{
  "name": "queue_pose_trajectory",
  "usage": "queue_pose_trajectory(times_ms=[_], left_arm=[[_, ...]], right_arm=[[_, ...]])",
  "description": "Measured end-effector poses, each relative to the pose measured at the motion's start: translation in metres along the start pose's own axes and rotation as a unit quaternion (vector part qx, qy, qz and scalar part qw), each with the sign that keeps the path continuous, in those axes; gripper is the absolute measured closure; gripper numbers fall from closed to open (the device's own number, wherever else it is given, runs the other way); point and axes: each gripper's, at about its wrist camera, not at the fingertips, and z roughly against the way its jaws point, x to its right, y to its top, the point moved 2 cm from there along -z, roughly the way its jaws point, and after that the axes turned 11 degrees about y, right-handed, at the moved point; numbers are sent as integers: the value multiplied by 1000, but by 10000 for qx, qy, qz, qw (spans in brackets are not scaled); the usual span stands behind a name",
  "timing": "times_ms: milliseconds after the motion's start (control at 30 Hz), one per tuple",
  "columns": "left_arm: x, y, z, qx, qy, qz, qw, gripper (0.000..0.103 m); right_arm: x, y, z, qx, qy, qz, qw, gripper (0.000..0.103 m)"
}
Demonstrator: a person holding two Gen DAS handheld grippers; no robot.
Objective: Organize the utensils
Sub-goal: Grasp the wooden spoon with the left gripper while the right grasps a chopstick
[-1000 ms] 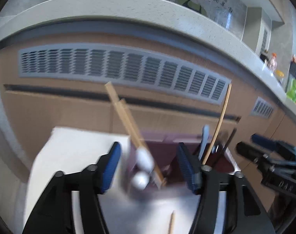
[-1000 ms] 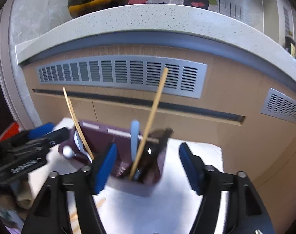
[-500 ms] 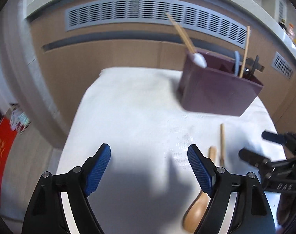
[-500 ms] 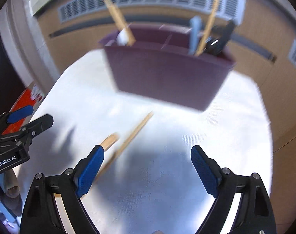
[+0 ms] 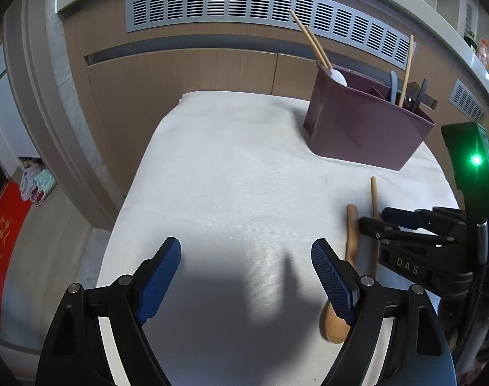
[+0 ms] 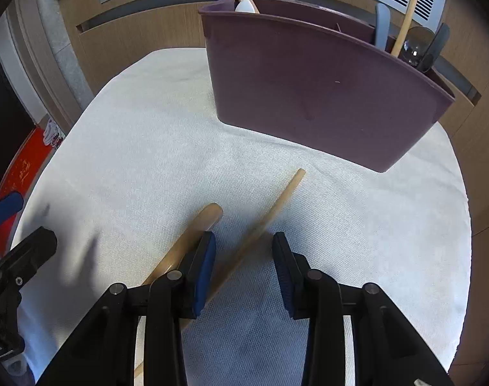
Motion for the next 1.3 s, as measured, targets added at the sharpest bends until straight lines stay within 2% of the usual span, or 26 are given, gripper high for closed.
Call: queue_pose_trajectory(times_ms=[33, 67, 200, 267, 333, 400, 467, 500, 533, 633, 800, 867, 1000, 1033, 1133, 1167, 1300], left_arm=[[2, 0, 1, -6, -2, -30, 10000, 20], [4, 0, 1, -15, -3, -60, 10000, 20], [15, -1, 0, -83, -45, -205, 9997, 20], [21, -2, -1, -110, -195, -302, 9993, 20], [27, -3, 0, -176, -636, -372, 9971, 20], [37, -1, -2, -407, -1196, -480, 9908, 20], [49, 0, -6, -630, -1460, -697, 9848, 24], [57, 2, -9, -739, -1509, -882, 9818, 30], [64, 3, -10, -803, -1525, -1039, 9795, 38], [88, 9, -21, -1052, -1503, -1547, 9708, 50], [112, 21, -47, -1493, -1219, -2042, 9598, 66], [122, 28, -53, -1508, -1048, -2220, 9576, 72], [137, 37, -60, -1644, -1006, -2415, 9511, 79], [141, 38, -59, -1613, -938, -2497, 9502, 90], [150, 34, -47, -1335, -761, -2702, 9504, 91], [151, 32, -43, -1206, -825, -2732, 9508, 91], [139, 33, -23, -949, -1090, -2252, 9635, 91]], right_arm=[[1, -2, 2, 3, 20, 47, 10000, 88], [3, -4, 4, -8, 46, 76, 10000, 90], [19, -15, 15, -23, 172, -37, 9998, 96], [32, -24, 23, 4, 127, -122, 9998, 96], [44, -34, 30, 26, 42, -158, 9999, 96], [55, -45, 36, 43, -30, -209, 9998, 96], [66, -55, 43, 71, -88, -244, 9996, 96], [70, -60, 47, 93, -116, -247, 9996, 96], [72, -63, 49, 106, -124, -243, 9996, 96], [79, -72, 56, 155, -88, -258, 9995, 96], [91, -84, 63, 247, -2, -313, 9992, 96], [93, -86, 67, 305, 77, -318, 9990, 93], [98, -91, 75, 428, 176, -328, 9984, 87], [101, -93, 76, 438, 182, -366, 9982, 87], [107, -89, 76, 491, 196, -532, 9972, 87], [107, -85, 75, 504, 212, -571, 9969, 87], [104, -73, 68, 434, 304, -646, 9965, 87]])
